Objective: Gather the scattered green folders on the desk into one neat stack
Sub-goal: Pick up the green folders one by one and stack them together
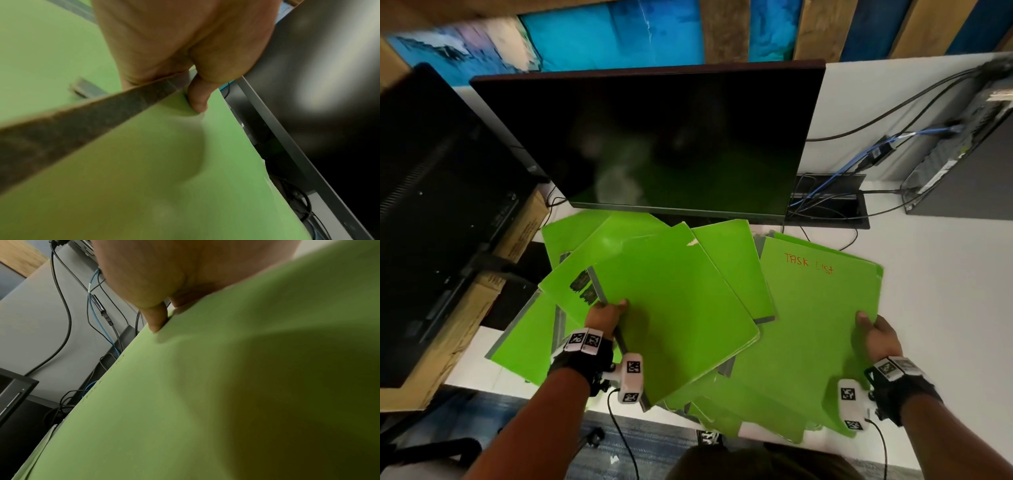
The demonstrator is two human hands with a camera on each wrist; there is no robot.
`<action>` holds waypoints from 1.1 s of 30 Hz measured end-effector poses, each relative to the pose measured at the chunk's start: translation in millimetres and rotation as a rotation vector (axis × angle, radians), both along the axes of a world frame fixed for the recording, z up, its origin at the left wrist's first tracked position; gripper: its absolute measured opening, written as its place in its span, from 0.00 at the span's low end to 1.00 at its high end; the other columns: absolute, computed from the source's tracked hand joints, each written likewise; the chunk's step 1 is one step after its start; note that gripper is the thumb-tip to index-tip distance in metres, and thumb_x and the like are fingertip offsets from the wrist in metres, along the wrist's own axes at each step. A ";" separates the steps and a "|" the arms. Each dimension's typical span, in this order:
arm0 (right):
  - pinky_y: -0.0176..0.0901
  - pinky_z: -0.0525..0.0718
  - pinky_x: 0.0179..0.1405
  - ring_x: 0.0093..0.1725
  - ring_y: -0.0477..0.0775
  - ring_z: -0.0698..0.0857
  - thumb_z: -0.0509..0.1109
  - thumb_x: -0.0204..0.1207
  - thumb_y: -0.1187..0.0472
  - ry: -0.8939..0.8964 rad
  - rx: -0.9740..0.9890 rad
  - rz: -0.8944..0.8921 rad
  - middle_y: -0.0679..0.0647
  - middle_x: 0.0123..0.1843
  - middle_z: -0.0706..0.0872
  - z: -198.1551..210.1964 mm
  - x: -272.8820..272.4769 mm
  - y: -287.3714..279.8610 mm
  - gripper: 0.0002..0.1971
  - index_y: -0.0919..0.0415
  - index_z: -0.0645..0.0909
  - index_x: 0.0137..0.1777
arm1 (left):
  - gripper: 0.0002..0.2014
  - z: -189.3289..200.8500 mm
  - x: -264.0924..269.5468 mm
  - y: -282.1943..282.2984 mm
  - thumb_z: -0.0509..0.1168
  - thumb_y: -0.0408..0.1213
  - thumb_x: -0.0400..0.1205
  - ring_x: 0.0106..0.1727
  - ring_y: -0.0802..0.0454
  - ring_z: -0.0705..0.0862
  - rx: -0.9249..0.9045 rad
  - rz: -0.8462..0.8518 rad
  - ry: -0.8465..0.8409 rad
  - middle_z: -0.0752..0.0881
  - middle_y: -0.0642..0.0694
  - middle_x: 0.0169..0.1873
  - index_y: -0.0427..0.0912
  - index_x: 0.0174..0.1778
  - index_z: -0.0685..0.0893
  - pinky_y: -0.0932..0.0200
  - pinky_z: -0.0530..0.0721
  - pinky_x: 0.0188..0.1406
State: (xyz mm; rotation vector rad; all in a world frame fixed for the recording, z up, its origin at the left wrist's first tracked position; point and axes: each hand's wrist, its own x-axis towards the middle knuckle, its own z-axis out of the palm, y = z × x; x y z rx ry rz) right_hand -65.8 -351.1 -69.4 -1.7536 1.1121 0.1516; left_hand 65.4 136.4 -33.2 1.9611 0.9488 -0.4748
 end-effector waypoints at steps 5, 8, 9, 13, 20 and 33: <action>0.56 0.77 0.59 0.55 0.68 0.82 0.60 0.82 0.49 0.007 -0.003 0.020 0.71 0.61 0.84 -1.9 -0.1 -1.2 0.23 0.68 0.77 0.65 | 0.24 -3.7 38.5 64.0 0.77 0.48 0.67 0.49 0.33 0.88 0.106 -0.205 -0.035 0.89 0.30 0.47 0.32 0.49 0.83 0.37 0.86 0.54; 0.53 0.76 0.55 0.51 0.64 0.80 0.59 0.83 0.49 0.016 -0.003 0.022 0.70 0.60 0.84 -2.4 -0.9 -1.2 0.23 0.68 0.77 0.66 | 0.23 14.7 67.0 91.9 0.76 0.45 0.69 0.53 0.33 0.87 0.143 -0.296 -0.083 0.88 0.31 0.51 0.35 0.54 0.84 0.35 0.82 0.60; 0.53 0.76 0.54 0.53 0.66 0.81 0.59 0.83 0.49 0.019 -0.007 0.023 0.70 0.60 0.84 -2.8 -0.9 -1.3 0.23 0.68 0.77 0.66 | 0.21 34.6 68.5 84.1 0.75 0.44 0.73 0.54 0.36 0.86 0.186 -0.314 -0.078 0.88 0.34 0.53 0.36 0.57 0.83 0.39 0.82 0.62; 0.56 0.78 0.56 0.56 0.70 0.83 0.59 0.82 0.48 0.025 -0.031 0.029 0.70 0.59 0.84 -5.3 -0.9 -0.7 0.23 0.67 0.78 0.65 | 0.18 88.7 62.6 49.2 0.69 0.39 0.80 0.60 0.35 0.82 0.326 -0.272 -0.098 0.81 0.38 0.50 0.35 0.63 0.80 0.54 0.76 0.53; 0.55 0.77 0.57 0.55 0.69 0.82 0.58 0.83 0.49 0.023 -0.029 0.030 0.71 0.61 0.83 -5.2 -1.3 -0.8 0.23 0.68 0.77 0.66 | 0.11 58.4 12.0 44.3 0.62 0.36 0.85 0.25 0.43 0.88 -0.191 0.109 -0.002 0.88 0.36 0.27 0.28 0.48 0.81 0.47 0.89 0.30; 0.58 0.75 0.62 0.61 0.73 0.80 0.60 0.83 0.51 -0.006 -0.035 0.024 0.72 0.64 0.82 -3.2 -2.1 0.7 0.22 0.69 0.77 0.67 | 0.26 27.9 -37.5 5.1 0.57 0.40 0.84 0.69 0.40 0.76 -0.322 0.336 0.044 0.69 0.33 0.77 0.33 0.77 0.67 0.50 0.80 0.55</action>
